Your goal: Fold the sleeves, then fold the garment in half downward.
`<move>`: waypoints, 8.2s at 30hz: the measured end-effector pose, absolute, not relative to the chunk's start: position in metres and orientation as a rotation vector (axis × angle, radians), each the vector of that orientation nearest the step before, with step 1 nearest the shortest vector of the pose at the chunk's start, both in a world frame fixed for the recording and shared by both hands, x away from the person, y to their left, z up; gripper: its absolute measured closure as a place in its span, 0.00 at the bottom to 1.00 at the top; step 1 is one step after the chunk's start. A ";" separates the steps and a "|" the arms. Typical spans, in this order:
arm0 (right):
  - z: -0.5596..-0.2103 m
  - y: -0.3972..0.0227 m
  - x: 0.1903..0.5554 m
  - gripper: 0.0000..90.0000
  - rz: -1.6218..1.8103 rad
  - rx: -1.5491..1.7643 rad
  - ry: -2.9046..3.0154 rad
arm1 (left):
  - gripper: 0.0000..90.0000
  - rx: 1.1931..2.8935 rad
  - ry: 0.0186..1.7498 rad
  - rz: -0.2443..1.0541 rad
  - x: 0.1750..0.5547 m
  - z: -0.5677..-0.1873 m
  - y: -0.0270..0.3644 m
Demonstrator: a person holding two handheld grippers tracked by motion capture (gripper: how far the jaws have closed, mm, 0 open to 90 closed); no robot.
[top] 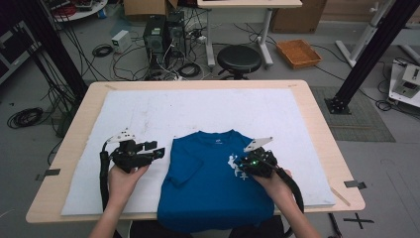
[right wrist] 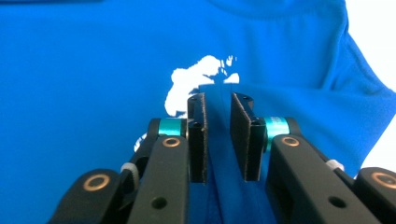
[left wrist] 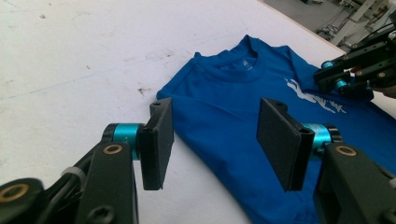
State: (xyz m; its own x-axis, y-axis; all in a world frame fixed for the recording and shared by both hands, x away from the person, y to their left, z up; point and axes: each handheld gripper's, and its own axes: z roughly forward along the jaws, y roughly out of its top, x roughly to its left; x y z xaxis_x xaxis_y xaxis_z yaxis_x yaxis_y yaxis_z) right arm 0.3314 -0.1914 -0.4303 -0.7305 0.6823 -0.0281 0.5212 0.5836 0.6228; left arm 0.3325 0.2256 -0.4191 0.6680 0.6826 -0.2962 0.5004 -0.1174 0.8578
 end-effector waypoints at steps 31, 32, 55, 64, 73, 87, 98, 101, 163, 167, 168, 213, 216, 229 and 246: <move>-0.423 -0.184 0.344 0.89 1.017 1.057 2.500 | 0.51 1.781 0.947 0.190 0.332 -0.419 0.222; -0.424 -0.185 0.343 0.89 1.013 1.060 2.507 | 0.51 1.782 0.946 0.190 0.333 -0.420 0.222; -0.427 -0.189 0.343 0.99 1.126 1.108 2.512 | 0.51 1.787 0.949 0.184 0.333 -0.421 0.221; -0.427 -0.188 0.348 0.78 1.164 1.115 2.488 | 0.50 1.789 0.936 0.183 0.332 -0.420 0.218; -0.394 -0.260 0.341 0.54 1.397 1.200 2.152 | 0.49 1.758 0.905 0.237 0.330 -0.414 0.222; -0.388 -0.296 0.338 0.38 1.399 1.232 2.050 | 0.44 1.764 0.932 0.323 0.329 -0.413 0.223; -0.389 -0.299 0.339 0.39 1.396 1.259 2.031 | 0.44 1.763 0.920 0.320 0.329 -0.411 0.218; -0.393 -0.296 0.343 0.44 1.378 1.273 2.041 | 0.45 1.774 0.935 0.294 0.334 -0.413 0.216; -0.437 -0.216 0.429 0.75 1.041 1.233 2.302 | 0.69 2.046 1.063 0.276 0.432 -0.444 0.135; -0.445 -0.208 0.435 0.75 1.000 1.224 2.352 | 0.72 2.103 1.042 0.326 0.431 -0.443 0.125; -0.445 -0.208 0.435 0.77 1.002 1.226 2.349 | 0.76 2.120 1.034 0.354 0.430 -0.443 0.124; -0.418 -0.208 0.429 0.99 1.177 1.142 2.356 | 0.98 2.023 0.925 0.292 0.415 -0.418 0.133; -0.406 -0.210 0.417 0.99 1.220 1.120 2.323 | 0.98 2.005 0.887 0.306 0.403 -0.408 0.137; -0.396 -0.223 0.295 0.98 1.274 0.959 2.248 | 0.98 2.033 0.666 0.359 0.292 -0.394 0.147; -0.430 -0.227 0.195 0.86 1.161 0.853 2.365 | 0.83 2.238 0.555 0.367 0.207 -0.436 0.141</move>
